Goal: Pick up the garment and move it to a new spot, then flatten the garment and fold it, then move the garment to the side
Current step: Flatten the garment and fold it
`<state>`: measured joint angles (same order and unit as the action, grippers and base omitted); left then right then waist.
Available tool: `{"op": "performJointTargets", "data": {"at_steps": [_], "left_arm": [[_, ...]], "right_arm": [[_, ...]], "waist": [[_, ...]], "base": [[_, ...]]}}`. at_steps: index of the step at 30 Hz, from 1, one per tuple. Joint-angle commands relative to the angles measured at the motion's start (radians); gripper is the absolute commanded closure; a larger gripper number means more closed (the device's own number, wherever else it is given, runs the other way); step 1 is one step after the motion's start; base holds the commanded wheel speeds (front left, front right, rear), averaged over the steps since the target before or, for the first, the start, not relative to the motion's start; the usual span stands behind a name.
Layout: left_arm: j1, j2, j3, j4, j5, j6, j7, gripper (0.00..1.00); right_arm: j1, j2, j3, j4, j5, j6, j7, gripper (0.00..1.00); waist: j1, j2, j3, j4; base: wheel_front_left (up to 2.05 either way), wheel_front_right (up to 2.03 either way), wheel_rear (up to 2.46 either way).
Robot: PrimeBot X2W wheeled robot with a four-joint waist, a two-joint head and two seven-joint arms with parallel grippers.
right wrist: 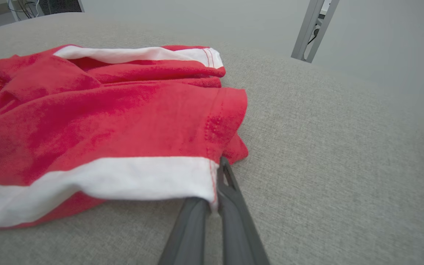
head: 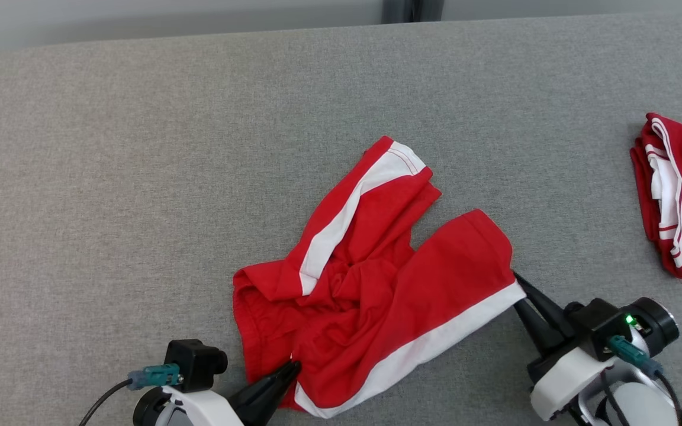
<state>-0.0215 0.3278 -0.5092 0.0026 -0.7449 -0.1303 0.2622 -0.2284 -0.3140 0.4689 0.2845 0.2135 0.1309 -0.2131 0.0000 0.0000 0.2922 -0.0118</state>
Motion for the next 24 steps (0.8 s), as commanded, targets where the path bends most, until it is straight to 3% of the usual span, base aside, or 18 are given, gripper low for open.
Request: {"op": "performJointTargets", "data": {"at_steps": [1, 8, 18, 24], "left_arm": [[0.005, 0.005, 0.009, -0.017, -0.011, 0.004, -0.005, 1.00], [0.073, 0.037, 0.045, -0.177, -0.062, 0.030, 0.011, 1.00], [0.072, 0.029, 0.100, -0.310, -0.088, 0.066, -0.025, 1.00], [0.053, 0.014, 0.149, -0.460, -0.121, 0.097, -0.038, 1.00]], "right_arm": [[0.010, -0.010, -0.015, -0.016, 0.003, 0.000, -0.005, 1.00], [0.056, -0.057, -0.166, -0.206, 0.051, 0.000, 0.057, 1.00], [0.074, -0.083, -0.259, -0.371, 0.084, 0.000, 0.133, 1.00], [0.054, -0.109, -0.313, -0.513, 0.125, 0.000, 0.199, 1.00]], "waist": [[0.0000, 0.0000, -0.006, -0.002], [0.0000, 0.0000, -0.048, -0.011], [0.0000, 0.0000, -0.097, -0.009], [0.0000, 0.0000, -0.106, -0.005]], "base": [[0.00, 0.00, 0.00], [0.00, 0.00, 0.00], [0.00, 0.00, 0.00], [0.00, 0.00, 0.00]]}}
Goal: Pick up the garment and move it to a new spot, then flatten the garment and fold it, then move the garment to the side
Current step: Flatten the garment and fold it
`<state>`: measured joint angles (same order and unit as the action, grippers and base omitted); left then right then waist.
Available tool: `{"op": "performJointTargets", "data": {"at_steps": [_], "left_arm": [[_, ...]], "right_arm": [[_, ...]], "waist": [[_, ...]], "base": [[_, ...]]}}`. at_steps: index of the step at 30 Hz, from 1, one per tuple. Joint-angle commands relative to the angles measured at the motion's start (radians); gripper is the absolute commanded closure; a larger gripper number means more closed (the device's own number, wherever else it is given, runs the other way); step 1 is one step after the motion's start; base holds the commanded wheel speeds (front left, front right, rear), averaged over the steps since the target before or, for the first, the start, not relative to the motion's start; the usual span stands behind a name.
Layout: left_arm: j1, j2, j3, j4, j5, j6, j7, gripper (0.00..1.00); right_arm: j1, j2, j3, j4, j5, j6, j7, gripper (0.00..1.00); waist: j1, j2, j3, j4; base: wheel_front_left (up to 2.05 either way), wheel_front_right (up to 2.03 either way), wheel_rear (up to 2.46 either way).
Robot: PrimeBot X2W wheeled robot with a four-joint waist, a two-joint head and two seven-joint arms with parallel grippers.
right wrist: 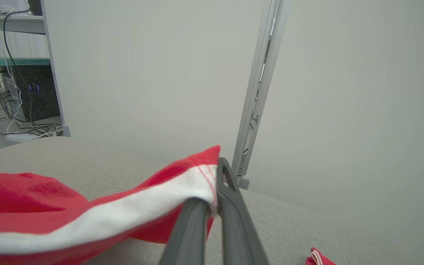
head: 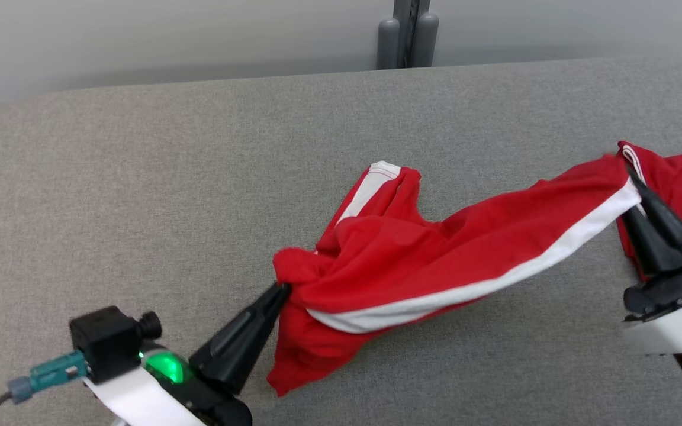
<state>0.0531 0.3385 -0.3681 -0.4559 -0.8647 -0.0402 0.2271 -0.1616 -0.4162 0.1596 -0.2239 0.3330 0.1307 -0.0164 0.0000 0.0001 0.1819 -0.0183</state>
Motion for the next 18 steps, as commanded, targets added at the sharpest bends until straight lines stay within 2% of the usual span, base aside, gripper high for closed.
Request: {"op": "performJointTargets", "data": {"at_steps": [1, 5, 8, 13, 15, 16, 18], "left_arm": [[-0.039, 0.002, 0.021, -0.027, -0.008, 0.014, 0.001, 1.00], [-0.193, 0.023, 0.079, -0.071, -0.023, 0.043, 0.066, 1.00], [-0.406, 0.032, 0.127, -0.013, -0.057, 0.065, 0.143, 1.00], [-0.867, 0.018, 0.164, 0.224, -0.065, 0.086, 0.233, 1.00], [-1.044, -0.003, 0.165, 0.360, -0.035, 0.082, 0.217, 1.00], [-1.044, -0.003, 0.165, 0.360, -0.035, 0.082, 0.217, 1.00], [-1.203, -0.024, 0.172, 0.502, 0.005, 0.078, 0.166, 1.00]], "right_arm": [[-0.028, -0.015, -0.017, -0.034, 0.012, 0.000, 0.018, 1.00], [-0.157, -0.084, -0.044, -0.122, 0.034, 0.000, 0.102, 1.00], [-0.338, -0.135, -0.026, -0.112, 0.053, 0.000, 0.169, 1.00], [-0.749, -0.148, 0.040, 0.053, 0.087, 0.000, 0.257, 1.00], [-0.918, -0.135, 0.064, 0.162, 0.046, 0.000, 0.247, 1.00], [-0.918, -0.135, 0.064, 0.162, 0.046, 0.000, 0.247, 1.00], [-1.071, -0.091, 0.086, 0.277, 0.000, 0.000, 0.209, 1.00]], "waist": [[0.0000, -0.0001, 0.015, 0.003], [0.0000, -0.0001, 0.104, 0.014], [0.0000, -0.0001, 0.201, 0.024], [0.0000, -0.0001, 0.359, 0.046], [0.0000, -0.0001, 0.401, 0.053], [0.0000, -0.0001, 0.401, 0.053], [0.0000, -0.0001, 0.425, 0.053]], "base": [[0.00, 0.00, 0.00], [0.00, 0.00, 0.00], [0.00, 0.00, 0.00], [0.00, 0.00, 0.00], [0.00, 0.00, 0.00], [0.00, 0.00, 0.00], [0.00, 0.00, 0.00]]}}
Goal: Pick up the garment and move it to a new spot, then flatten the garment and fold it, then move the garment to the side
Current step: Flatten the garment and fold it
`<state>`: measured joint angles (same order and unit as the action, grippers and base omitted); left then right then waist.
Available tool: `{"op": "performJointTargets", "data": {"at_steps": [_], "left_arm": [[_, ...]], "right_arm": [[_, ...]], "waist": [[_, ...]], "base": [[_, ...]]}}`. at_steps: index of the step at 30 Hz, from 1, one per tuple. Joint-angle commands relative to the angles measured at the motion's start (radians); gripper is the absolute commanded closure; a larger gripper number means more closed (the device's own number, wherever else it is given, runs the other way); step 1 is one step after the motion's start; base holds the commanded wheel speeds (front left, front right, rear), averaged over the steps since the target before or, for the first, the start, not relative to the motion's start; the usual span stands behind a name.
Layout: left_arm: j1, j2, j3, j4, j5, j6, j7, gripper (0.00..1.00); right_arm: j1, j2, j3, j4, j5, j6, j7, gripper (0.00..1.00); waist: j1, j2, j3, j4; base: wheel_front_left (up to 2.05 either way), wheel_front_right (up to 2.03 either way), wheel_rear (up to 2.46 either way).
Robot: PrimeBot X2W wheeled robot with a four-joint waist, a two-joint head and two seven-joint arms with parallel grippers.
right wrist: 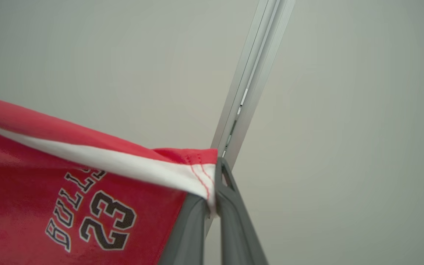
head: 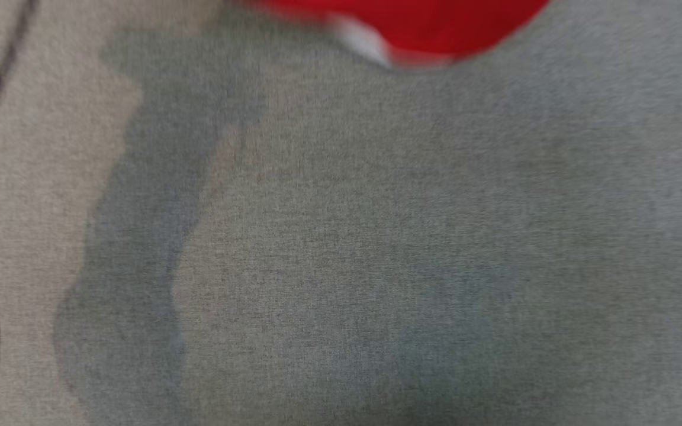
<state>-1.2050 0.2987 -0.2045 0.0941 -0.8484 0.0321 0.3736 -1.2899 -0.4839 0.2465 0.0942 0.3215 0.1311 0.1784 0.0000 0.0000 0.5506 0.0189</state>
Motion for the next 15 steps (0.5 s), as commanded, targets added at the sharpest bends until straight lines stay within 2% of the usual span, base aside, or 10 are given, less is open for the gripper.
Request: {"op": "performJointTargets", "data": {"at_steps": [1, 5, 8, 10, 11, 15], "left_arm": [[-0.022, 0.006, 0.011, 0.015, 0.014, -0.001, -0.019, 1.00], [-0.255, -0.024, 0.016, 0.226, 0.102, -0.046, -0.204, 1.00], [-0.322, -0.049, 0.004, 0.357, 0.130, -0.092, -0.313, 1.00], [-0.316, -0.058, -0.013, 0.435, 0.138, -0.115, -0.358, 1.00], [-0.285, -0.066, -0.044, 0.508, 0.142, -0.135, -0.375, 1.00], [-0.168, -0.079, -0.092, 0.619, 0.109, -0.159, -0.400, 1.00]], "right_arm": [[-0.018, 0.009, -0.009, 0.018, -0.010, -0.001, -0.016, 1.00], [-0.252, 0.117, -0.037, 0.224, -0.106, -0.002, -0.159, 1.00], [-0.318, 0.175, -0.021, 0.352, -0.148, -0.001, -0.249, 1.00], [-0.312, 0.183, 0.013, 0.417, -0.159, -0.001, -0.293, 1.00], [-0.276, 0.181, 0.075, 0.470, -0.150, -0.001, -0.324, 1.00], [-0.149, 0.152, 0.215, 0.525, -0.104, -0.001, -0.378, 1.00]], "waist": [[0.0000, 0.0000, 0.068, 0.013], [0.0000, 0.0000, 0.119, -0.002], [0.0000, 0.0000, 0.141, -0.010], [0.0000, 0.0000, 0.145, -0.013], [0.0000, 0.0000, 0.150, -0.017], [0.0000, 0.0000, 0.145, -0.022]], "base": [[0.00, 0.00, 0.00], [0.00, 0.00, 0.00], [0.00, 0.00, 0.00], [0.00, 0.00, 0.00], [0.00, 0.00, 0.00], [0.00, 0.00, 0.00]]}}
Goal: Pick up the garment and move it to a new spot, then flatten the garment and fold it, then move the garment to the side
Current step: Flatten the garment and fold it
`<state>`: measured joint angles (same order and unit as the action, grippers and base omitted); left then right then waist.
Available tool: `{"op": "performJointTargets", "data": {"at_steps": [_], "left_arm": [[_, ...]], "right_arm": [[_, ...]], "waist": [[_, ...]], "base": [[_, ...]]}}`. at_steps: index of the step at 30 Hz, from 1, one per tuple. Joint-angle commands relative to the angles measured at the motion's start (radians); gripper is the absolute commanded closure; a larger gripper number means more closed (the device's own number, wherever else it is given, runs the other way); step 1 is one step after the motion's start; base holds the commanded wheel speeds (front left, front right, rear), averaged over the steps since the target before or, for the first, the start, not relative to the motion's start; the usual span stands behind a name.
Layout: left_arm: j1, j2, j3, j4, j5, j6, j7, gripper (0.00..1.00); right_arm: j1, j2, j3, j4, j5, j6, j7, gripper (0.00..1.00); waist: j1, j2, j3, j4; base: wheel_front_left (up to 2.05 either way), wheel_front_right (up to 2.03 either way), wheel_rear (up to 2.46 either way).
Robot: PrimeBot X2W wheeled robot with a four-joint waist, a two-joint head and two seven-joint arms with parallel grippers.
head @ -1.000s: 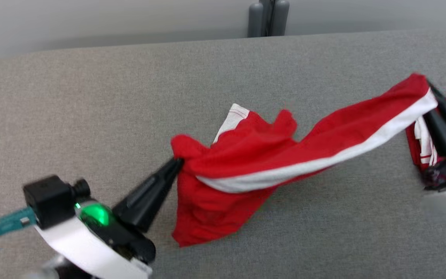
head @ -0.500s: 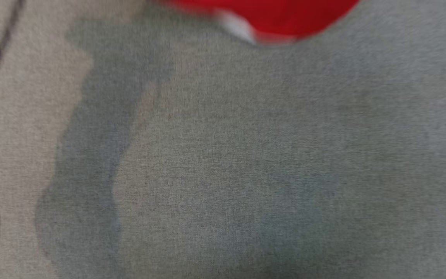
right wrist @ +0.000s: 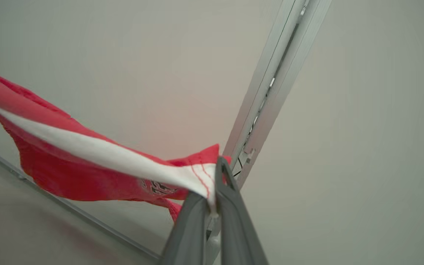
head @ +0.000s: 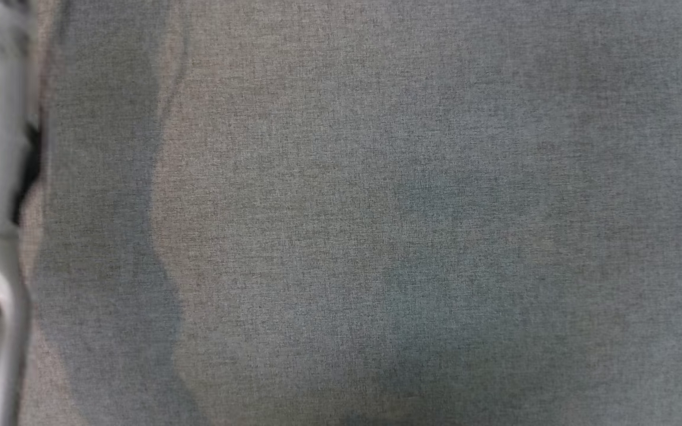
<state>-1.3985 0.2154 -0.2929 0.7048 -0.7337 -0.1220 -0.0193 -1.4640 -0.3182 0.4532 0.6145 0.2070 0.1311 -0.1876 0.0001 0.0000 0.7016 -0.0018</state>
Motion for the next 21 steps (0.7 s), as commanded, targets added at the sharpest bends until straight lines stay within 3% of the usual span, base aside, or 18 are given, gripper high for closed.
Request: {"op": "performJointTargets", "data": {"at_steps": [1, 4, 9, 15, 21], "left_arm": [[0.060, 0.002, -0.017, 0.024, -0.018, -0.008, -0.011, 1.00], [0.191, -0.004, -0.063, 0.026, -0.073, -0.008, -0.003, 1.00], [0.409, 0.030, -0.117, -0.065, -0.175, -0.008, -0.003, 1.00], [0.687, 0.067, -0.129, -0.210, -0.245, -0.005, -0.015, 1.00], [1.082, 0.080, -0.148, -0.447, -0.284, 0.082, -0.050, 1.00]], "right_arm": [[0.061, -0.029, 0.044, 0.005, 0.019, -0.001, -0.023, 1.00], [0.184, -0.066, 0.123, -0.006, 0.052, 0.000, -0.048, 1.00], [0.393, -0.140, 0.163, -0.098, 0.085, -0.001, -0.071, 1.00], [0.697, -0.199, 0.077, -0.283, 0.090, -0.001, -0.078, 1.00], [1.053, -0.191, -0.023, -0.447, 0.013, -0.001, -0.079, 1.00]], "waist": [[-0.0001, 0.0000, -0.012, -0.002], [-0.0001, 0.0000, -0.042, -0.008], [-0.0001, 0.0000, -0.105, -0.008], [-0.0001, 0.0000, -0.234, -0.013], [-0.0001, 0.0000, -0.398, -0.037]], "base": [[0.00, 0.00, 0.00], [0.00, 0.00, 0.00], [0.00, 0.00, 0.00], [0.00, 0.00, 0.00], [0.00, 0.00, 0.00]]}}
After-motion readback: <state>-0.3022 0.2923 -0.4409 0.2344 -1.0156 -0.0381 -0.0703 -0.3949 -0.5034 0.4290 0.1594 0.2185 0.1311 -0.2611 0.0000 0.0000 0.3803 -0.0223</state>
